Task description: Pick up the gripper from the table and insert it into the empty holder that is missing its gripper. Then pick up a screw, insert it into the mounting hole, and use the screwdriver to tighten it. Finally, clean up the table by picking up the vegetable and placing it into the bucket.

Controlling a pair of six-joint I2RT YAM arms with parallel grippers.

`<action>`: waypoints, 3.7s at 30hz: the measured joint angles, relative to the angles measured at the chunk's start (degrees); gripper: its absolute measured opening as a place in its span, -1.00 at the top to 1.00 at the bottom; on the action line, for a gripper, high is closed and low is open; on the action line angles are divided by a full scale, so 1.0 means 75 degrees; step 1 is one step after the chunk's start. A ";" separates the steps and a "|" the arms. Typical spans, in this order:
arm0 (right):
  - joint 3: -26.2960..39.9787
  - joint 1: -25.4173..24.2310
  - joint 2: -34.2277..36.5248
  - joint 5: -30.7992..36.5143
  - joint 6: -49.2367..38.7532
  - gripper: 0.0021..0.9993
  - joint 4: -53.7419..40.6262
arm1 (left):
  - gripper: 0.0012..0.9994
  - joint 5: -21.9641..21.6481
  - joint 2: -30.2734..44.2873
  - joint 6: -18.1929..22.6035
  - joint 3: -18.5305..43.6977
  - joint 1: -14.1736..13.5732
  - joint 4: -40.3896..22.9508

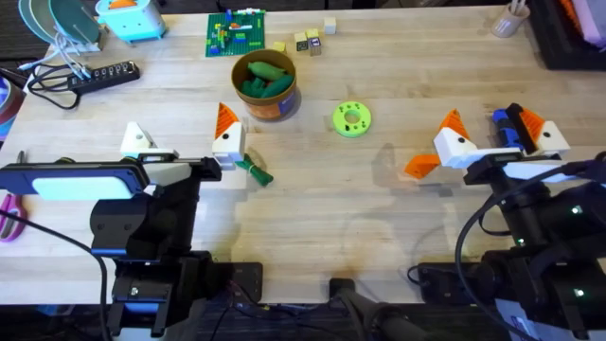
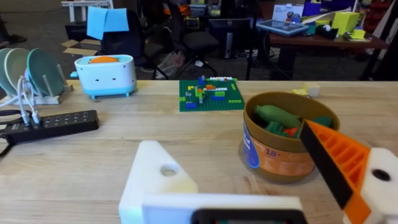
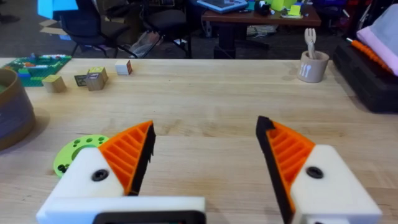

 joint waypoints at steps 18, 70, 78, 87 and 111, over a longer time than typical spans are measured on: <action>0.0417 0.0000 0.0032 -0.0015 0.0035 -0.98 -0.0861 | -0.99 0.0000 0.0000 -0.0501 0.0415 0.0000 -0.0432; 0.6341 0.0000 0.3920 -0.0810 0.0609 -0.98 -0.6169 | 0.33 0.0399 0.9821 -0.6019 0.5965 -0.2189 -0.6082; 0.6341 0.0000 0.3921 -0.0810 0.0611 -0.98 -0.6171 | 0.97 0.0771 0.9236 -0.5694 0.6049 -0.2269 -0.6137; 0.6341 0.0000 0.3920 -0.0811 0.0612 -0.98 -0.6172 | -0.75 0.1818 0.7247 -0.2813 0.6892 -0.3730 -0.5706; 0.6341 0.0000 0.3920 -0.0813 0.0611 -0.98 -0.6178 | -0.99 0.2184 0.6235 -0.0398 0.6895 -0.4424 -0.4029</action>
